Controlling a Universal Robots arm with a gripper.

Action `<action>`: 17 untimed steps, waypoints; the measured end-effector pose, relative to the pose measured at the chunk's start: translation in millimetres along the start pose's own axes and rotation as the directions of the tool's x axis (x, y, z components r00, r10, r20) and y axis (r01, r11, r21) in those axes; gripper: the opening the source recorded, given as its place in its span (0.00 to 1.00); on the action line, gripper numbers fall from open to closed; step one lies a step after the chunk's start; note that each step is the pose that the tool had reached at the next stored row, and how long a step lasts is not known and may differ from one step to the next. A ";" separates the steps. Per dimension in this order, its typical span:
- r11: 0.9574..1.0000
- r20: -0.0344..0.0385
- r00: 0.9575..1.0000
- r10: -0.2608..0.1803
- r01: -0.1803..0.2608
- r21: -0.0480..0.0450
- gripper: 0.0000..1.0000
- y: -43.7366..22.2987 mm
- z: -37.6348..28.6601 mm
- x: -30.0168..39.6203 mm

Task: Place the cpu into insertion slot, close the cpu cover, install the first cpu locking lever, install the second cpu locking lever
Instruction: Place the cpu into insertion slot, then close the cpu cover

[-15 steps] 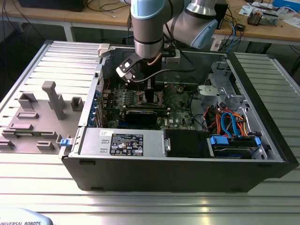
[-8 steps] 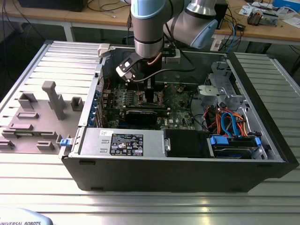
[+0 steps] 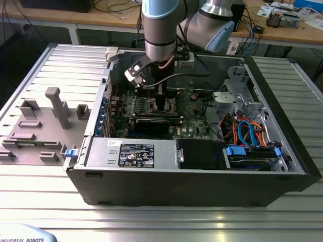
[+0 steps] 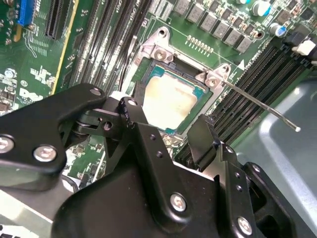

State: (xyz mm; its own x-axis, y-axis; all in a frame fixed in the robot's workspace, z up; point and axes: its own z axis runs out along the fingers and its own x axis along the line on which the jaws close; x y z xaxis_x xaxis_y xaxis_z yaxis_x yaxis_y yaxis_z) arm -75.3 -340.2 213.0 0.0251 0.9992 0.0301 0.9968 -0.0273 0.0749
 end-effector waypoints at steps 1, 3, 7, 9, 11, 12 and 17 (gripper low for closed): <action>1.000 0.000 1.000 0.000 0.000 0.004 0.61 1.1 0.0 0.0; 0.999 0.001 1.000 0.001 -0.001 0.039 0.29 8.1 -3.6 0.3; 0.999 0.001 1.000 0.001 -0.001 0.042 0.11 8.3 -3.7 0.3; 0.999 0.001 1.000 0.001 -0.001 0.042 0.11 8.3 -3.7 0.3; 0.999 0.001 1.000 0.001 -0.001 0.043 0.11 8.4 -3.7 0.3; 0.999 0.001 1.000 0.001 -0.001 0.044 0.11 8.4 -3.6 0.3; 0.999 0.001 1.000 0.001 -0.001 0.048 0.11 8.6 -3.6 0.3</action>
State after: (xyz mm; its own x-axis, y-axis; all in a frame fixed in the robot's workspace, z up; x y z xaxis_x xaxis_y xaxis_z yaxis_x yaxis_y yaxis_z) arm -67.0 -340.2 217.3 0.0265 0.9992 0.0288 0.9992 -0.0273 0.0275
